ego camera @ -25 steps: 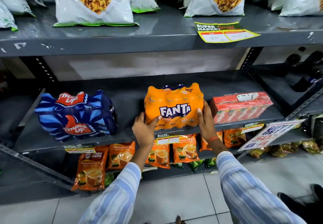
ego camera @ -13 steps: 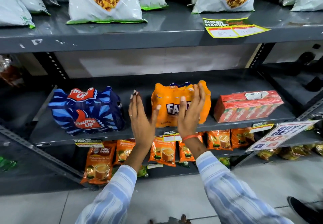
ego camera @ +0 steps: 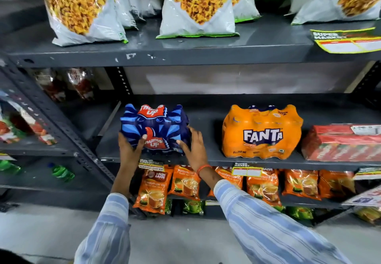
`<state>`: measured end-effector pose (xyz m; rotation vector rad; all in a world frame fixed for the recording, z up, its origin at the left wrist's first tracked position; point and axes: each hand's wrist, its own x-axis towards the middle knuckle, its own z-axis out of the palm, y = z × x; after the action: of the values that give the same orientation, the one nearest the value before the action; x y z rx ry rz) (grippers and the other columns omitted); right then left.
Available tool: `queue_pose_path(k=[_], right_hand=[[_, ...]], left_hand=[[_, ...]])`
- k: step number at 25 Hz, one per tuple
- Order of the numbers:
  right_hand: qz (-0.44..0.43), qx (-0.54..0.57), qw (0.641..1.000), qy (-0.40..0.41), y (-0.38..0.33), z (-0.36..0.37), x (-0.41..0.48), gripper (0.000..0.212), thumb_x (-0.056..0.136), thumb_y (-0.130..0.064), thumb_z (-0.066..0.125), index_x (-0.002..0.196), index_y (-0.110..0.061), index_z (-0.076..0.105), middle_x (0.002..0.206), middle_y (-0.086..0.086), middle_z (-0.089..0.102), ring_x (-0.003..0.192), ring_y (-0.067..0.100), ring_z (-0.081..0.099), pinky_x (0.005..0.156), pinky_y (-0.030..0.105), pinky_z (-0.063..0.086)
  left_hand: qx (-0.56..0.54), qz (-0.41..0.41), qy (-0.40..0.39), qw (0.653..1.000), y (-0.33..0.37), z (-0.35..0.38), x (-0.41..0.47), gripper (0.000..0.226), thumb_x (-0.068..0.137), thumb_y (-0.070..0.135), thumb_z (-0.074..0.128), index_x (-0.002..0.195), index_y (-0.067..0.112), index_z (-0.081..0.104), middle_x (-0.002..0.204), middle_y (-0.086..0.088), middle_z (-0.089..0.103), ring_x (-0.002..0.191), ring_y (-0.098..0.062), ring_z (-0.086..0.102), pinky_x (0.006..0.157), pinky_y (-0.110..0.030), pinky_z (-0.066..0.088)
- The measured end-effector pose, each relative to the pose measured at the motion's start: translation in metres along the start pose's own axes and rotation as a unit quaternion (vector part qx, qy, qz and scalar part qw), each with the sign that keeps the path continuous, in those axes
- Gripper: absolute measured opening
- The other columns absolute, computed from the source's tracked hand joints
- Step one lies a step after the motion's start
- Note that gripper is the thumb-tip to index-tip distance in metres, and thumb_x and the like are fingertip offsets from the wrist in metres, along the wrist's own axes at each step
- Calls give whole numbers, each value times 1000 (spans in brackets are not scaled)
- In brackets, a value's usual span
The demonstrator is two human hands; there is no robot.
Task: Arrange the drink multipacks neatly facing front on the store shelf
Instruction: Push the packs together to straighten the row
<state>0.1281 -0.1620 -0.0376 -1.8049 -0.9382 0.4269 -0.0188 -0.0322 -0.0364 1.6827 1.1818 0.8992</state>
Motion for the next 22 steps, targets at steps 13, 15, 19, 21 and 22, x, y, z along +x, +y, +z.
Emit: queue_pose_path(k=[13,15,19,21,22], right_hand=[[19,-7,999,28,21,-38,-2,54,94,-18,52,142,-6,32,140,18,36,130,26,43,106,35,44],[28,-7,999,22,22,-41,-1,55,93,-18,52,142,-6,31,141,18,35,131,27,43,106,39,44],[50,-10,999,14,20,-44,0,57,91,-18,56,142,-7,32,143,16,35,132,27,41,108,42,42],[54,-10,998,9,19,-44,1,58,91,-19,56,142,-7,32,144,16,35,133,28,41,108,42,42],[57,-16,998,5,18,-45,0,58,91,-19,56,141,-6,32,144,16,35,133,28,41,107,42,43]], left_hand=[[56,23,-12,998,10,43,-26,91,81,19,71,146,5,9,153,-19,20,141,-35,27,114,-56,29],[62,26,-16,998,10,43,-26,92,81,20,70,147,4,8,154,-19,18,141,-35,26,115,-57,27],[72,27,-40,996,7,38,-26,95,84,25,67,148,6,0,158,-16,10,144,-35,19,116,-54,25],[75,20,-49,996,11,37,-27,95,85,26,66,148,5,-2,159,-16,8,145,-34,17,117,-54,24],[75,16,-50,996,13,37,-29,95,85,25,66,148,5,-2,159,-17,9,145,-34,17,117,-54,24]])
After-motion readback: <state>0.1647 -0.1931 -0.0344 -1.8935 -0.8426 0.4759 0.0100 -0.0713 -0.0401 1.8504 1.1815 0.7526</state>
